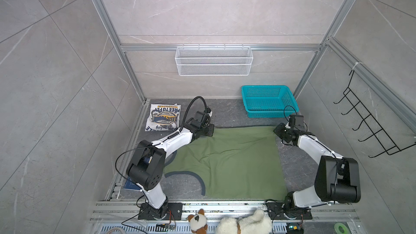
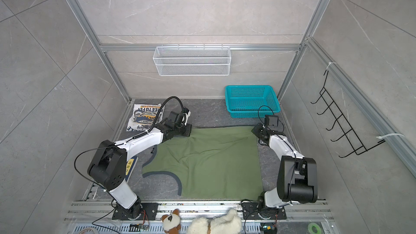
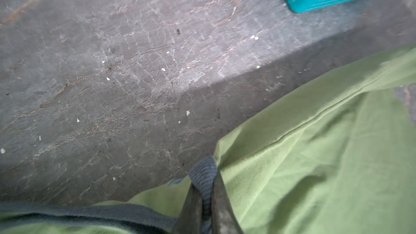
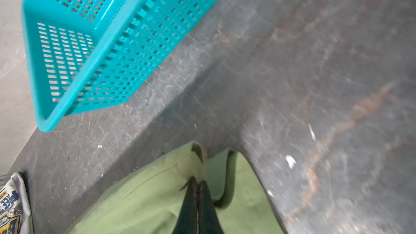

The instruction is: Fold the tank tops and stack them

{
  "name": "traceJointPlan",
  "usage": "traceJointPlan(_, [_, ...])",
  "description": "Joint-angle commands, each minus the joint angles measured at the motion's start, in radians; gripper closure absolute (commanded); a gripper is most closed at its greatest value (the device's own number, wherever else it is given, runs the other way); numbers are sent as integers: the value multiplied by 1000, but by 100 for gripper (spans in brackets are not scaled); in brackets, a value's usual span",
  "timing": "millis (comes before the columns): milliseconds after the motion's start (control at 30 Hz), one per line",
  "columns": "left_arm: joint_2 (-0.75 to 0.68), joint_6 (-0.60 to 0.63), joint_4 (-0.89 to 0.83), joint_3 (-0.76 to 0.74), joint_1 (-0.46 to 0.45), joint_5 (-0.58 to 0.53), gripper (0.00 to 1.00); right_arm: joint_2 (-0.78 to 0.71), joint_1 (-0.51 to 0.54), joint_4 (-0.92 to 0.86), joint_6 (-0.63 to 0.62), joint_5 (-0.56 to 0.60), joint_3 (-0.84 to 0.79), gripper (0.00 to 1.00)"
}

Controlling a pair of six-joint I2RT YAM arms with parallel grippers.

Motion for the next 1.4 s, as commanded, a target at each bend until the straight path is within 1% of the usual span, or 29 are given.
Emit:
traceJointPlan(0, [-73, 20, 64, -58, -15, -4, 100, -107, -7, -41, 25, 22, -58, 100])
traceJointPlan(67, [-92, 16, 67, -101, -24, -7, 100, -159, -11, -63, 24, 41, -97, 100])
traceJointPlan(233, [-166, 1, 105, -229, -66, -34, 100, -269, -20, -85, 28, 22, -200, 100])
traceJointPlan(333, [-205, -37, 110, -282, -92, -41, 100, -335, -21, -106, 40, 22, -255, 100])
traceJointPlan(433, [-228, -66, 112, -321, -125, -57, 100, -396, -20, -136, 50, 49, -301, 100])
traceJointPlan(533, [-237, -98, 117, -355, -139, -65, 92, -446, -22, -149, 58, 63, -336, 100])
traceJointPlan(600, [-246, -122, 133, -388, -143, -63, 86, -478, -22, -165, 67, 73, -353, 85])
traceJointPlan(667, [-265, -142, 140, -413, -148, -55, 81, -499, -21, -185, 70, 85, -354, 65])
traceJointPlan(733, [-306, -147, 137, -428, -150, -60, 75, -510, -21, -227, 69, 110, -332, 49])
traceJointPlan(833, [-420, -159, 142, -452, -154, -76, 64, -542, -22, -267, 60, 135, -294, 38])
traceJointPlan(933, [-503, -154, 139, -450, -155, -82, 57, -604, -20, -287, 49, 149, -269, 36])
traceJointPlan(1000, [-515, -152, 112, -428, -155, -107, 52, -632, -21, -264, 29, 108, -260, 36])
traceJointPlan(1067, [-488, -149, 91, -399, -154, -136, 50, -633, -19, -240, 18, 59, -254, 36])
traceJointPlan(1133, [-426, -146, 64, -346, -153, -134, 49, -586, -14, -198, 2, -10, -241, 36])
traceJointPlan(1233, [-273, -157, -22, -218, -153, -113, 49, -430, 27, -186, -27, -80, -184, 36])
traceJointPlan(1300, [-166, -172, -96, -130, -154, -111, 49, -309, 76, -204, -52, -77, -134, 36])
traceJointPlan(1367, [-76, -196, -137, -74, -153, -111, 50, -214, 111, -200, -57, -79, -106, 37])
